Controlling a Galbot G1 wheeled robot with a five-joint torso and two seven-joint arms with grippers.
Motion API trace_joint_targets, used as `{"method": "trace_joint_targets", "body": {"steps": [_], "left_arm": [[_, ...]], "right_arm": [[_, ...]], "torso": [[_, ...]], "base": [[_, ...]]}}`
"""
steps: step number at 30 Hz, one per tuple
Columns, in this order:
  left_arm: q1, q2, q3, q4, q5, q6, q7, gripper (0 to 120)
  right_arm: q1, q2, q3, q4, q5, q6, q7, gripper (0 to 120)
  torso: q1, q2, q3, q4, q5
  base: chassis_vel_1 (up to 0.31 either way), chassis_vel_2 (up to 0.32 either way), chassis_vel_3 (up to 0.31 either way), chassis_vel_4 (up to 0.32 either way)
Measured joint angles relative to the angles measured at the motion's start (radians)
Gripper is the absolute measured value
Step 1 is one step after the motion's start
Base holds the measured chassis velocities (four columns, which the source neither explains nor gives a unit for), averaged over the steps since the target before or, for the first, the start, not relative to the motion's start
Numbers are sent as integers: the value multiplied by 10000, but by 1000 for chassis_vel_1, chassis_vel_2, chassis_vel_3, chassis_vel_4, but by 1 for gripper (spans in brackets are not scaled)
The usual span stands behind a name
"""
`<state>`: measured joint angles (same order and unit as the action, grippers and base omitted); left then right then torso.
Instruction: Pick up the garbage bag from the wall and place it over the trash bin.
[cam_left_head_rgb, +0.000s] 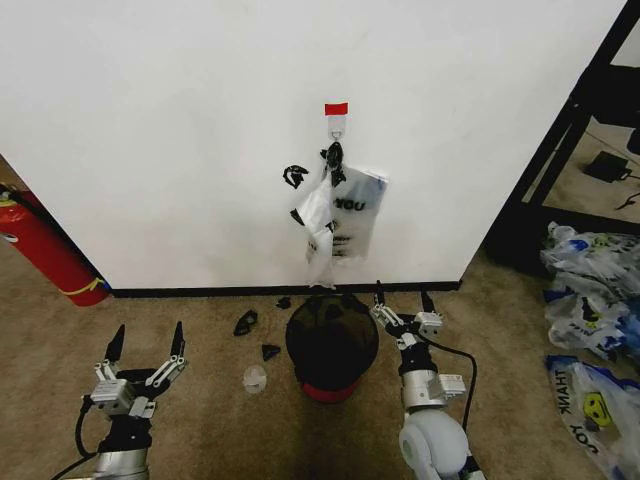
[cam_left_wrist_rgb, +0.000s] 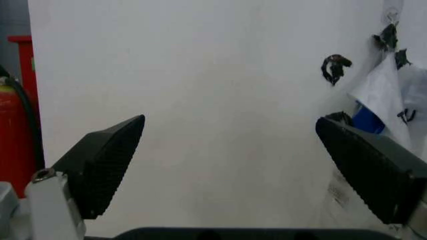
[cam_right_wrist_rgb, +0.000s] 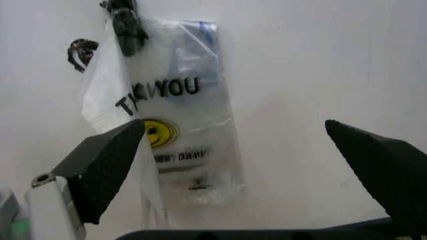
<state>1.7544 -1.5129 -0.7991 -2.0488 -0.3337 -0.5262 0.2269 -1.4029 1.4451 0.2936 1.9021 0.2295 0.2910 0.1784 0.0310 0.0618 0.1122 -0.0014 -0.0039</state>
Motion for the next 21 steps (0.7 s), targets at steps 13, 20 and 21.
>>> {"method": "trace_joint_targets", "body": {"steps": [13,20,21], "left_arm": [[-4,202,-47,3,-49,29,-54,100],[87,217,-88,47,74,-21,-54,100],[113,206,-90,49,114,-45,-56,100]], "right_arm": [[651,37,29,-408,616,-854,337,100],[2865,-362,-627,-1410,5965,-1117,-1449,100],[3327,-374,-765,-1923,6974,-886,-2105,100]], "torso": [[0,0,0,-1,0],[0,0,1,4,0],[0,0,0,4,0]], "base": [[0,0,0,0],[0,0,0,0],[0,0,0,0]]}}
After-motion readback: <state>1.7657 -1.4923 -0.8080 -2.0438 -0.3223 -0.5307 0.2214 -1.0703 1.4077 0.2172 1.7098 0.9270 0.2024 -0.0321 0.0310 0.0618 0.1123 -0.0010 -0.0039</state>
